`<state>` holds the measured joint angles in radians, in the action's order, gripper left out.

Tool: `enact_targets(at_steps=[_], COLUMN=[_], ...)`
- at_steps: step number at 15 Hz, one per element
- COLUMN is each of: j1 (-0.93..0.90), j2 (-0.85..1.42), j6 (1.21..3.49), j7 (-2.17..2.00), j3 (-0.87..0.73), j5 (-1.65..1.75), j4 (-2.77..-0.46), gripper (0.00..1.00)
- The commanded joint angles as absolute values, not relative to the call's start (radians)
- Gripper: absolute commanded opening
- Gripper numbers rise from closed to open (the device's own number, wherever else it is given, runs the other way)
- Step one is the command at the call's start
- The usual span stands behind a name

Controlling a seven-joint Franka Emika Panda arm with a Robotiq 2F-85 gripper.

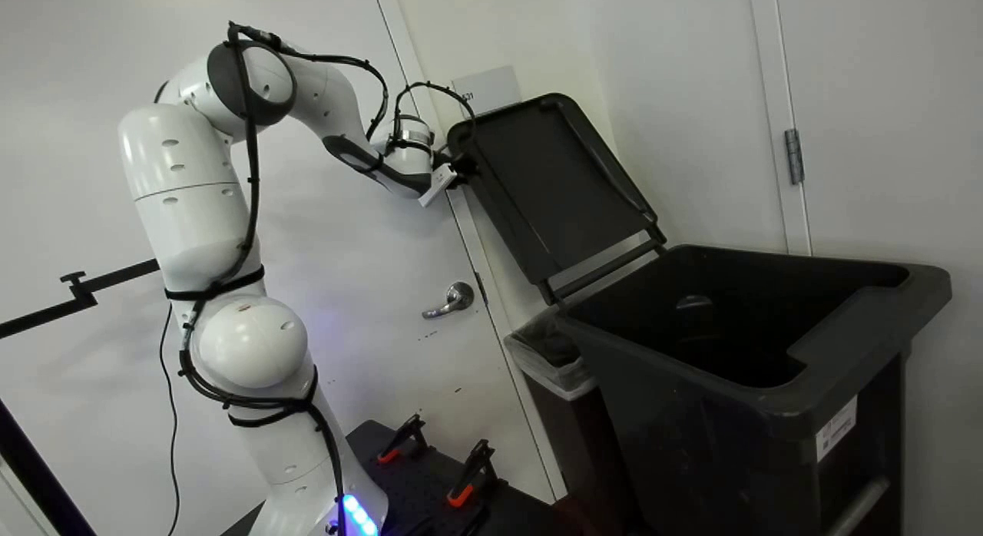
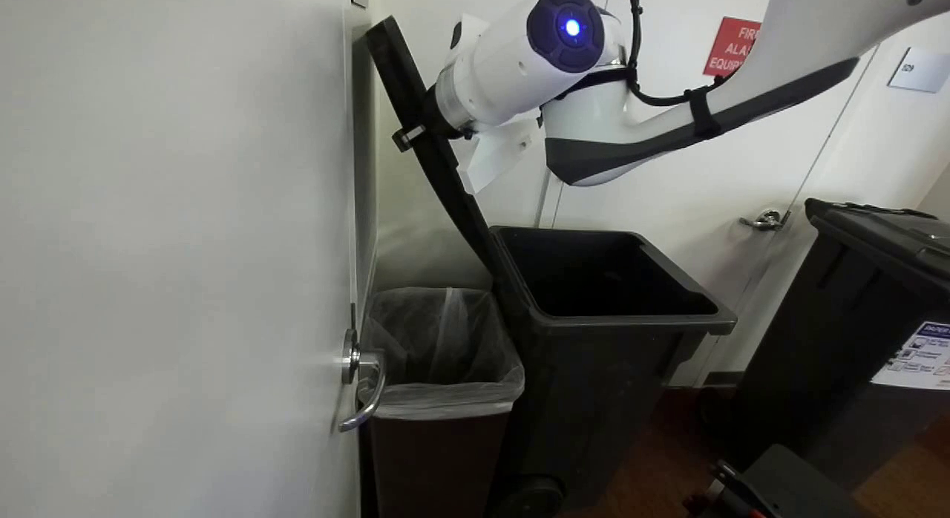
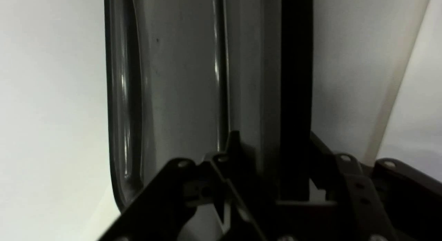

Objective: Close the black bin

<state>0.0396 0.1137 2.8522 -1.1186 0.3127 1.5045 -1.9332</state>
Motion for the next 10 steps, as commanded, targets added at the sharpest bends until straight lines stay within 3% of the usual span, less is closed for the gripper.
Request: enact_targets(at_steps=[1,10], j1=[0.072,0.134], j2=[-0.046,-0.236], j6=[2.826,2.92], j7=[-1.213,-1.464], j3=[0.287,0.178], j5=[1.467,1.471], j4=[-2.058,-2.223], gripper=[0.22,0.22])
